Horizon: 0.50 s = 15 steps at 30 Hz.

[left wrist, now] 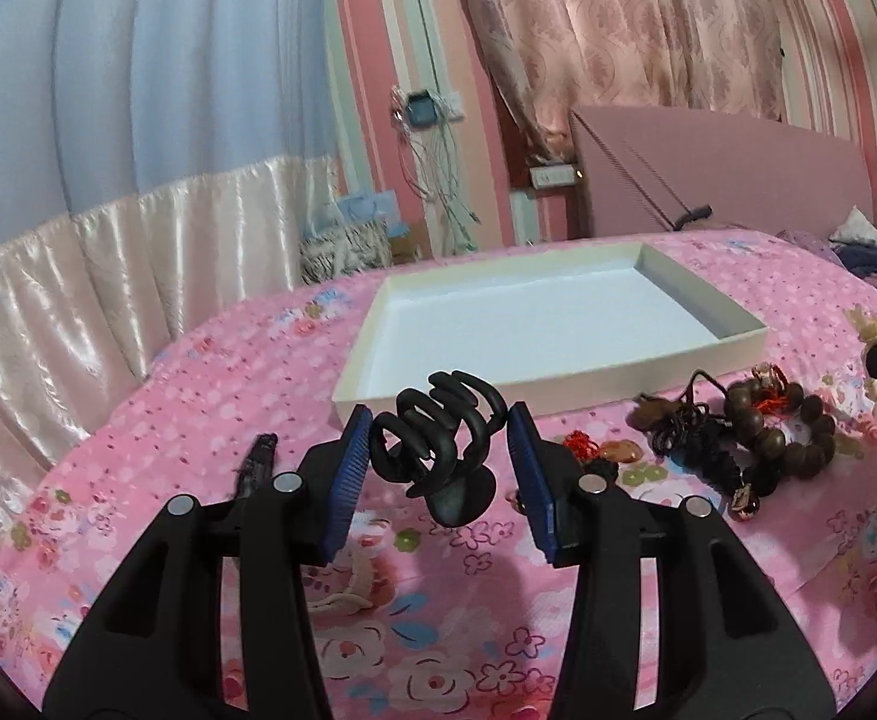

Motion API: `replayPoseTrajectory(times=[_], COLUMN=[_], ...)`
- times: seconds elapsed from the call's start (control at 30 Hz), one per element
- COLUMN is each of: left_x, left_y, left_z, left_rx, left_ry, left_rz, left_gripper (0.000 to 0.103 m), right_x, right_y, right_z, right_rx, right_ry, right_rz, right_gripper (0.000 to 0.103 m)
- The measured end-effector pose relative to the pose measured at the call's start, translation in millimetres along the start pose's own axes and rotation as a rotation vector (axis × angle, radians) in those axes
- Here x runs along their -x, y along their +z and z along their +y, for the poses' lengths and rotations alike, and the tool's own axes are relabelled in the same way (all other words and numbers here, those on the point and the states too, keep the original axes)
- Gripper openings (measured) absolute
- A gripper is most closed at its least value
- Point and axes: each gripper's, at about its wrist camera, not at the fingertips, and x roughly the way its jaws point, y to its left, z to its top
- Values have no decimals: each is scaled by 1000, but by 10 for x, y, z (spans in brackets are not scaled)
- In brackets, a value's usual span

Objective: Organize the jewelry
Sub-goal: 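Lift the cream scrunchie with the right tool while the left tool grasps the black claw clip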

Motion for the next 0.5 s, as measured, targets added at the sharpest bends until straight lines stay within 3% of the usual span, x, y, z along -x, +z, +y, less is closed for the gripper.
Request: replayPoseTrajectory(times=[0.3,0.5], left_x=[-65,-40], left_y=[-15,-20], left_z=[249,231], left_rx=[102,82], left_ry=[97,120], left_rz=[49,49], left_gripper=[46,46], right_x=[1,30], right_y=[12,9], right_z=[6,-2], right_rx=[8,8], right_ry=[25,43], right_rz=[3,-11], right_gripper=[20,20])
